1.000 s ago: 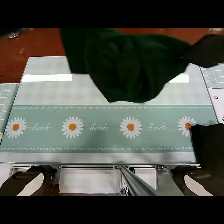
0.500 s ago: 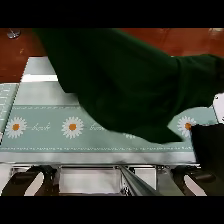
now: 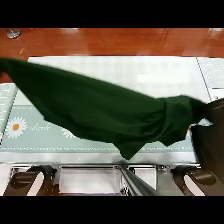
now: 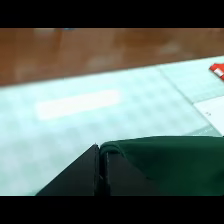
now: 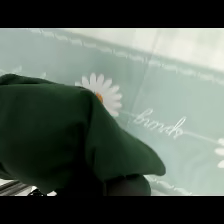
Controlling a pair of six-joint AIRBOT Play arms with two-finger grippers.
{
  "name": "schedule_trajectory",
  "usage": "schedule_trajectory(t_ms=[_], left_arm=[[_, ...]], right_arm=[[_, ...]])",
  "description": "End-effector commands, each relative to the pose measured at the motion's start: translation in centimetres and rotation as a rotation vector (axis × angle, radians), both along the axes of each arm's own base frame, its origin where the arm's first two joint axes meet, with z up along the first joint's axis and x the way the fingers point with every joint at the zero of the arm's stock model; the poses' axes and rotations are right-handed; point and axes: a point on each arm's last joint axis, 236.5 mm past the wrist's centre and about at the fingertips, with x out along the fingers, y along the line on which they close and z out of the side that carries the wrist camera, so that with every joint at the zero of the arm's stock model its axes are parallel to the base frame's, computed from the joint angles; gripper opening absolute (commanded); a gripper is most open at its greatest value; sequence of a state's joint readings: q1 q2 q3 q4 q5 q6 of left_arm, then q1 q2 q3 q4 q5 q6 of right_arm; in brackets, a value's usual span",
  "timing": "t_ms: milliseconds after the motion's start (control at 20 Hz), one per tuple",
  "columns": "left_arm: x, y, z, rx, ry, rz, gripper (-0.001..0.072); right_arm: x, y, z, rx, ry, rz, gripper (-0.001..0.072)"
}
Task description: Fold the shirts.
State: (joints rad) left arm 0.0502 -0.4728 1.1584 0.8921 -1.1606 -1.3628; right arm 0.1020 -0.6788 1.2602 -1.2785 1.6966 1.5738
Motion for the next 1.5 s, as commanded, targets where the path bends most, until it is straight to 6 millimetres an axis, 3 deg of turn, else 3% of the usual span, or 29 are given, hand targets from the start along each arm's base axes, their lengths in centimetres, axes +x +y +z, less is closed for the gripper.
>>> schedule_trajectory(t_ms=[0,100,250,450,550,600,650,700,750,850,950,1000,1100,1150,1200,1300,1450], left_arm=[[2.4,1.2,-9.2,-0.023,0.205,0.069,0.0022],[4.9,1.3,-13.8,-0.091,0.296,0.102,0.0022],[8.9,0.3,-18.1,-0.161,0.371,0.101,0.0022],[15.7,-0.9,-22.1,-0.183,0.393,0.159,0.0022],[18.7,-1.1,-23.3,-0.196,0.408,0.192,0.0022],[19.7,-1.6,-23.6,-0.222,0.435,0.187,0.0024],[20.4,-2.4,-23.8,-0.251,0.467,0.168,0.0116],[20.7,-3.2,-24.0,-0.247,0.498,0.132,0.0430],[20.4,-3.7,-24.0,-0.233,0.536,0.082,0.0693],[18.6,-2.4,-24.0,-0.136,0.622,-0.011,0.0701],[15.1,1.0,-25.1,-0.053,0.767,-0.054,0.0700],[13.0,2.4,-25.9,-0.044,0.847,-0.068,0.0700],[8.4,3.0,-28.1,-0.075,0.990,-0.090,0.0698],[5.8,2.3,-29.8,-0.092,1.054,-0.101,0.0698],[3.3,1.0,-31.4,-0.123,1.108,-0.123,0.0698],[-1.5,-3.3,-33.8,-0.228,1.159,-0.220,0.0699],[-7.9,-7.4,-37.2,-0.300,1.300,-0.273,0.0699]], right_arm=[[1.5,0.0,-6.8,0.011,0.087,-0.062,0.0023],[4.0,0.2,-10.1,0.029,0.098,-0.110,0.0022],[9.5,0.9,-13.5,0.071,0.082,-0.169,0.0023],[17.6,2.5,-17.1,0.160,0.068,-0.255,0.0023],[20.7,3.8,-17.9,0.218,0.096,-0.275,0.0024],[22.2,4.6,-17.8,0.254,0.106,-0.282,0.0094],[23.4,5.3,-17.6,0.289,0.114,-0.285,0.0338],[24.3,5.9,-17.0,0.306,0.120,-0.275,0.0569],[24.8,5.8,-16.2,0.305,0.121,-0.255,0.0629],[25.0,3.4,-13.6,0.264,0.108,-0.212,0.0628],[23.3,-2.1,-11.9,0.166,0.137,-0.214,0.0629],[21.2,-5.4,-12.2,0.086,0.176,-0.202,0.0629],[14.7,-12.6,-15.5,-0.070,0.343,-0.323,0.0623],[12.5,-14.2,-17.1,-0.040,0.374,-0.435,0.0623],[10.8,-14.0,-19.0,0.045,0.370,-0.530,0.0623],[8.8,-11.8,-21.9,0.199,0.317,-0.627,0.0622],[5.6,-8.5,-24.6,0.267,0.305,-0.598,0.0622]])
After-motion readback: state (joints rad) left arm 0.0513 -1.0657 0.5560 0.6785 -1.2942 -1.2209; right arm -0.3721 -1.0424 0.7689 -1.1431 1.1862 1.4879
